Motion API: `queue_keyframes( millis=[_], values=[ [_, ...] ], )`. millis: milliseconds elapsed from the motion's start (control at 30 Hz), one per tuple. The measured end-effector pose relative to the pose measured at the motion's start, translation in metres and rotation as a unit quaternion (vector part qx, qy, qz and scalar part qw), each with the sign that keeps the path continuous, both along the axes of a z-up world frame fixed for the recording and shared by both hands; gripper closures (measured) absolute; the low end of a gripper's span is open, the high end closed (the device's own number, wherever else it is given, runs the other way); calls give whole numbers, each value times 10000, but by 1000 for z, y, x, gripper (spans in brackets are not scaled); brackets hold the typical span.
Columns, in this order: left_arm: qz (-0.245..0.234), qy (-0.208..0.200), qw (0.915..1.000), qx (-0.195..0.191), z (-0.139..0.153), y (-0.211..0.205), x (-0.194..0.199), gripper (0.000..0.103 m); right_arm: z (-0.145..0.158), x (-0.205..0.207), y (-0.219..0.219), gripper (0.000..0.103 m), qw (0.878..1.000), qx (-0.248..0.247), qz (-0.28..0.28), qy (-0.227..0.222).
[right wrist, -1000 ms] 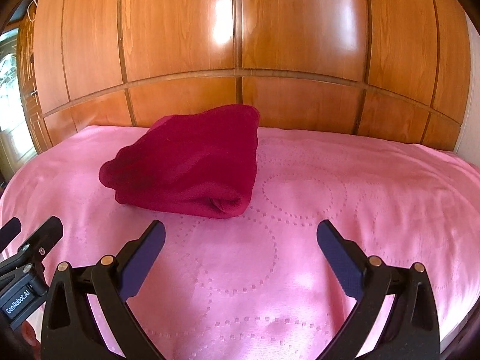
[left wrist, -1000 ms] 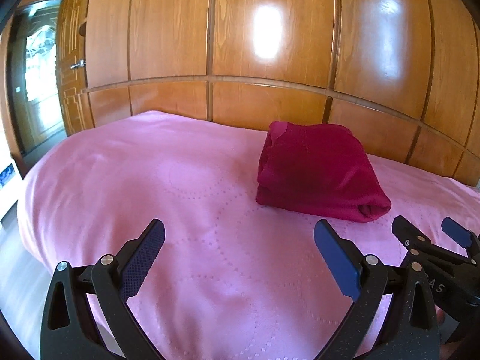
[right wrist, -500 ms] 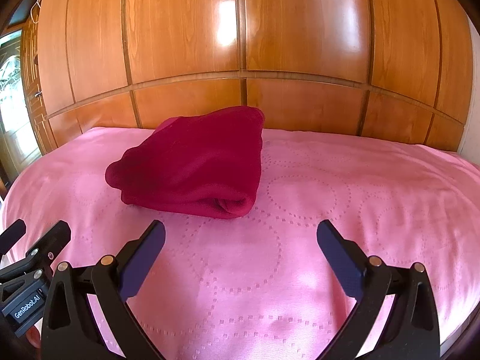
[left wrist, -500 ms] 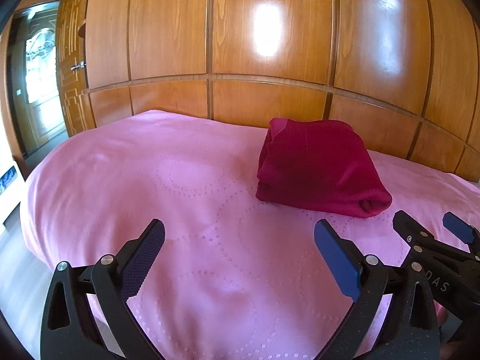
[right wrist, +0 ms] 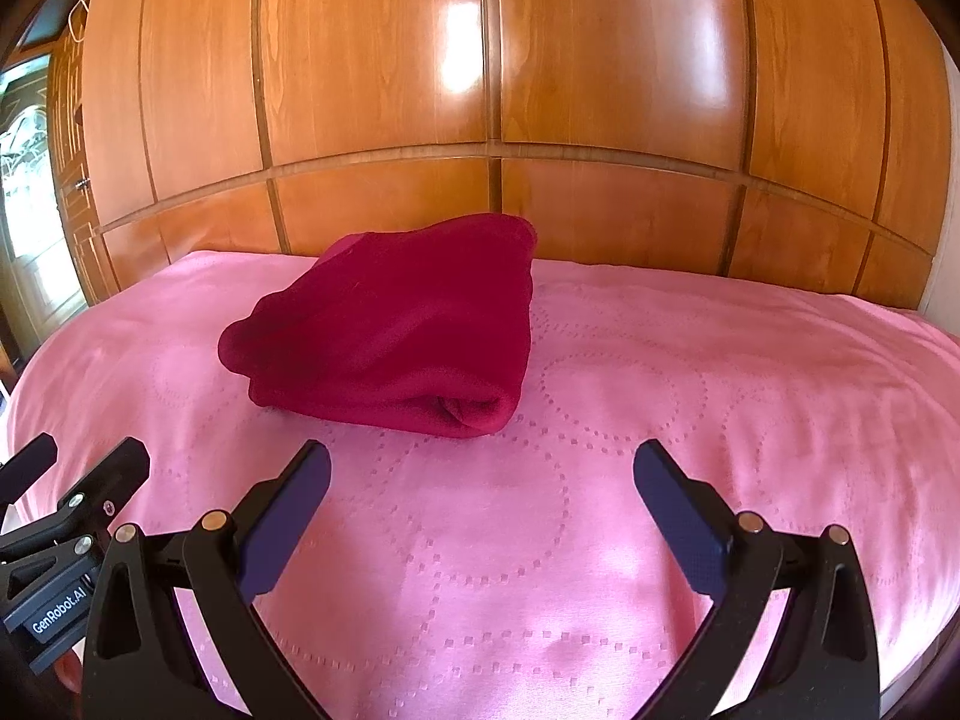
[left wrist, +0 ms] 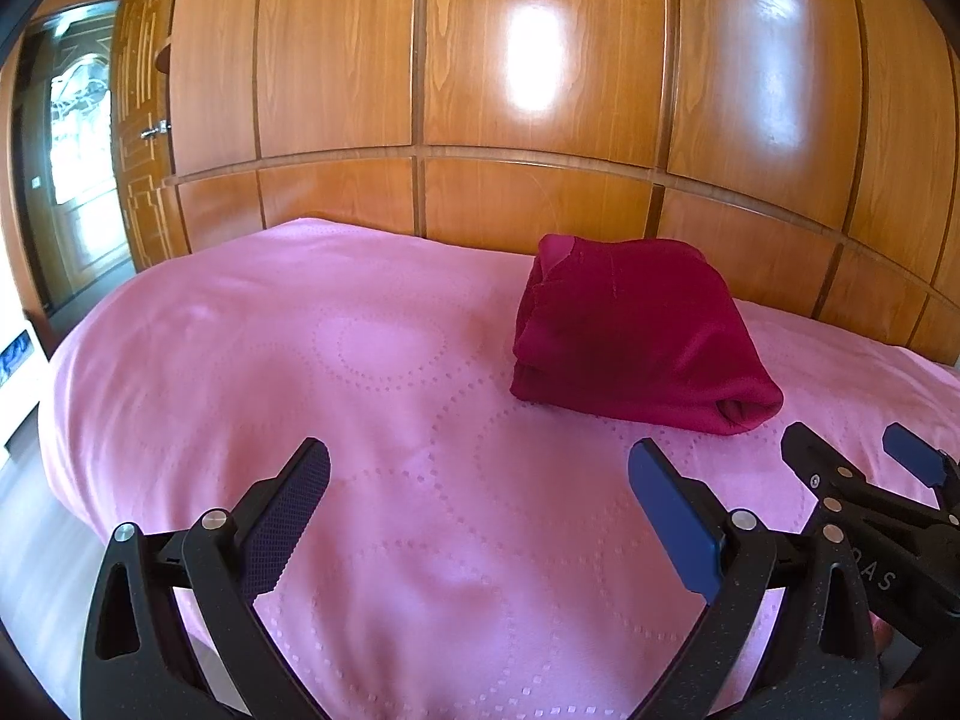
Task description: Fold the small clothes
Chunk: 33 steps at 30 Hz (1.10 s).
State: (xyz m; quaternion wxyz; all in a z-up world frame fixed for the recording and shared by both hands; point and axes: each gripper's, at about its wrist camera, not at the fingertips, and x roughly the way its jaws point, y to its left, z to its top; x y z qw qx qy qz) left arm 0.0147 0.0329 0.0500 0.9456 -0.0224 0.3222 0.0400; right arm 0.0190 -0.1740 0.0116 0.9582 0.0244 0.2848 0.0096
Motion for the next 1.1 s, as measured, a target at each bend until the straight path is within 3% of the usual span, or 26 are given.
queue_keyframes(
  millis=[1100],
  values=[
    [-23,42,10000,-26,-2,7,2,4,-3,0,6,2,10000,6,41,62]
  ],
)
